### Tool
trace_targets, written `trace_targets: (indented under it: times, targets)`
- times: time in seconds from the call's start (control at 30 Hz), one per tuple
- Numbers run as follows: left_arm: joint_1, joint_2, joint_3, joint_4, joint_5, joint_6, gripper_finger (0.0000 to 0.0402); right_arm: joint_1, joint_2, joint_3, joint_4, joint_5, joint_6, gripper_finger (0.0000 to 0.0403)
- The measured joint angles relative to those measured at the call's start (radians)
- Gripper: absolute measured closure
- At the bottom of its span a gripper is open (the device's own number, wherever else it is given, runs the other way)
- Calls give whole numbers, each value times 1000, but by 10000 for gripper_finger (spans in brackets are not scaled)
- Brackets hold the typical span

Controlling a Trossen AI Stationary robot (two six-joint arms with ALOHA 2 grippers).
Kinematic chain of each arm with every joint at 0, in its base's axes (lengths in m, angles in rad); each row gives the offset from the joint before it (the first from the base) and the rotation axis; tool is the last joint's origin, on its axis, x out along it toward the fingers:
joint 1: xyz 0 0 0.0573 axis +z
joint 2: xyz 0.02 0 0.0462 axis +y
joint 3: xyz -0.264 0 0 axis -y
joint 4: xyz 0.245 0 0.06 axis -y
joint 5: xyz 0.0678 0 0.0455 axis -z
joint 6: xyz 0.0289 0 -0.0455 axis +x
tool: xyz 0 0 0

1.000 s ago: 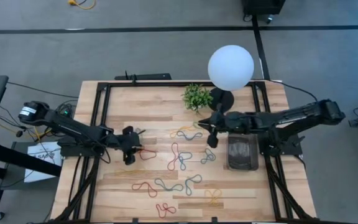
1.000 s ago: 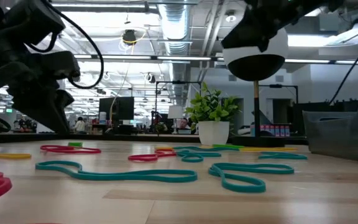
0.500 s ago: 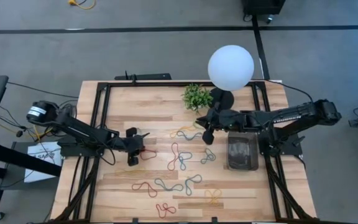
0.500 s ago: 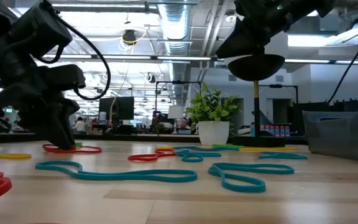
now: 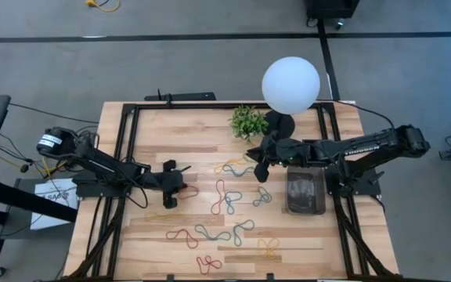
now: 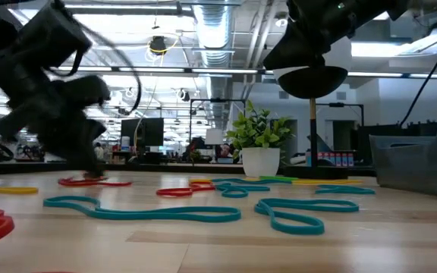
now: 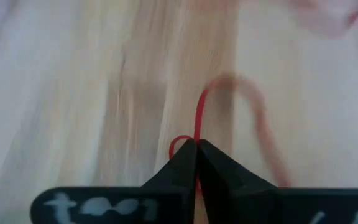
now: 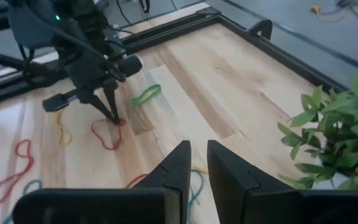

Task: Pick and place items into bin
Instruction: Put the red rubber band into the black transparent bin

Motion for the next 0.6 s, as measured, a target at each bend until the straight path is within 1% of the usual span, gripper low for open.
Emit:
trace_targets:
  times: [0.1,0.2,0.3,0.47,0.53,0.6]
  targets:
    - [0,-1,4,140,0,56,401,0,0,0,4,0,58,355]
    - [0,-1,3,286,1,113,401,0,37,1,69,0,70,355]
    - [0,-2,6,379,1,164,401,0,107,3,215,1,59,355]
    - [0,-2,49,356,1,213,401,-3,278,1,473,0,57,355]
    - [0,-2,57,326,1,216,401,-10,340,2,534,-7,57,355]
    - [0,-2,58,306,1,212,401,-30,390,22,527,-62,56,355]
